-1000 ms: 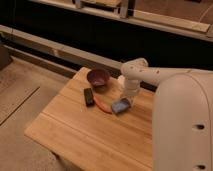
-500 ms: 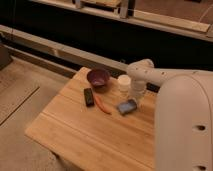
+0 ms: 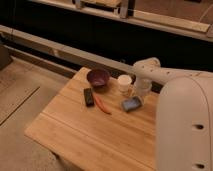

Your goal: Wipe the white sponge on the table

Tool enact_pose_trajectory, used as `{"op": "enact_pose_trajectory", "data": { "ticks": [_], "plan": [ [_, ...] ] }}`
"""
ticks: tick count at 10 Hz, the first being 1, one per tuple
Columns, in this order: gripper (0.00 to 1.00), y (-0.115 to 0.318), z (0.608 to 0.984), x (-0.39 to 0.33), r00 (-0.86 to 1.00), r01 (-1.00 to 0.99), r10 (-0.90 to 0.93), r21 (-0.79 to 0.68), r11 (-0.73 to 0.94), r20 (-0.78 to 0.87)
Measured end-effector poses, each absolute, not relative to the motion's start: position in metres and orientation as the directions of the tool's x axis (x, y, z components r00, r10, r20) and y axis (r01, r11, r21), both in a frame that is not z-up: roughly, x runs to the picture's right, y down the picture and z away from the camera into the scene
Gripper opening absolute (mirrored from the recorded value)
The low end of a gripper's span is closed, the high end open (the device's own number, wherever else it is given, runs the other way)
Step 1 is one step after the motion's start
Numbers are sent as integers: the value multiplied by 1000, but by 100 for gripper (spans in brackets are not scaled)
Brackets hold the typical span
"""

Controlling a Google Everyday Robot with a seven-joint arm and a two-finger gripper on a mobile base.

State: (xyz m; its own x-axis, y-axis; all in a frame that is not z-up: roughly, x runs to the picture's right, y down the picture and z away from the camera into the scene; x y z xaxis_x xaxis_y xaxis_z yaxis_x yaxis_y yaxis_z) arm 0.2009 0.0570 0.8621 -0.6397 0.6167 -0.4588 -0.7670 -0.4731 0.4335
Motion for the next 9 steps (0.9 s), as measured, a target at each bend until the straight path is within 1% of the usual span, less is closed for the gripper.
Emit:
{"op": "enact_pose_trajectory", "data": {
  "ticks": [1,3,6,9],
  "plan": [
    [0,45,861,191,-617,-785,644,419,-457,-452],
    [0,38,861,166,-579,-813,673,385,-436,-460],
    [0,52,861,121,-535,-845,673,327,-423,-512],
    [0,73,863,98,-496,-868,678,316,-382,-543]
  ]
}}
